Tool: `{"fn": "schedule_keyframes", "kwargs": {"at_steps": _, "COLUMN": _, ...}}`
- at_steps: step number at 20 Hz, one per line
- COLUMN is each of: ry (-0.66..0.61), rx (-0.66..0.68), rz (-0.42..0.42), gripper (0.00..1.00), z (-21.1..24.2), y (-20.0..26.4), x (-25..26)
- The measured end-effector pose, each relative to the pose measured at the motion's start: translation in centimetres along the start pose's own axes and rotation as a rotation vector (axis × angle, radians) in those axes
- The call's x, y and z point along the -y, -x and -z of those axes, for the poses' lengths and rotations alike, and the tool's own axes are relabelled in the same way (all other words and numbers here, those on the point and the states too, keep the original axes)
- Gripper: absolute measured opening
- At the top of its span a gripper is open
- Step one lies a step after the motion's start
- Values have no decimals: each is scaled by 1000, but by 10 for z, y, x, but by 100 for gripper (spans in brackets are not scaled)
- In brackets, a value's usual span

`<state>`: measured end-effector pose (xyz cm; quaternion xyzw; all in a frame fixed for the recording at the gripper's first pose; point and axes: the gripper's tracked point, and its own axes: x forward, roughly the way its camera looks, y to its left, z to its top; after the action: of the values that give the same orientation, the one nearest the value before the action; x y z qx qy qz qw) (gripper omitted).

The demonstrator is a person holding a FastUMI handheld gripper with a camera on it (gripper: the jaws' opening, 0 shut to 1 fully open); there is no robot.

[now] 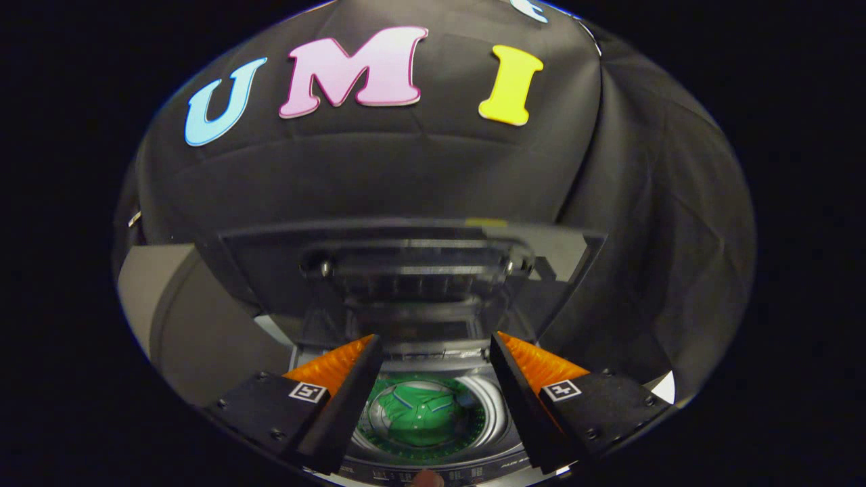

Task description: Put the clothes into the washing machine and then close the washing machine lid.

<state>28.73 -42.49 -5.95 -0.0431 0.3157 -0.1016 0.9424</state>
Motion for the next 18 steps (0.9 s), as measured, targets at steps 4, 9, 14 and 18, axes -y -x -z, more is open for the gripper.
{"fn": "schedule_keyframes", "kwargs": {"at_steps": 4, "ry": -16, "rx": 73, "rz": -13, "gripper": 99, "z": -54, "y": 3, "x": -5}}
{"fn": "schedule_keyframes", "kwargs": {"at_steps": 9, "ry": -21, "rx": 102, "rz": -18, "gripper": 99, "z": -87, "y": -11, "x": -9}}
{"fn": "schedule_keyframes", "kwargs": {"at_steps": 14, "ry": -48, "rx": 94, "rz": -40, "gripper": 99, "z": -93, "y": -19, "x": -9}}
{"fn": "schedule_keyframes", "kwargs": {"at_steps": 18, "ry": -82, "rx": 117, "rz": -36, "gripper": 99, "z": -105, "y": -19, "x": -5}}
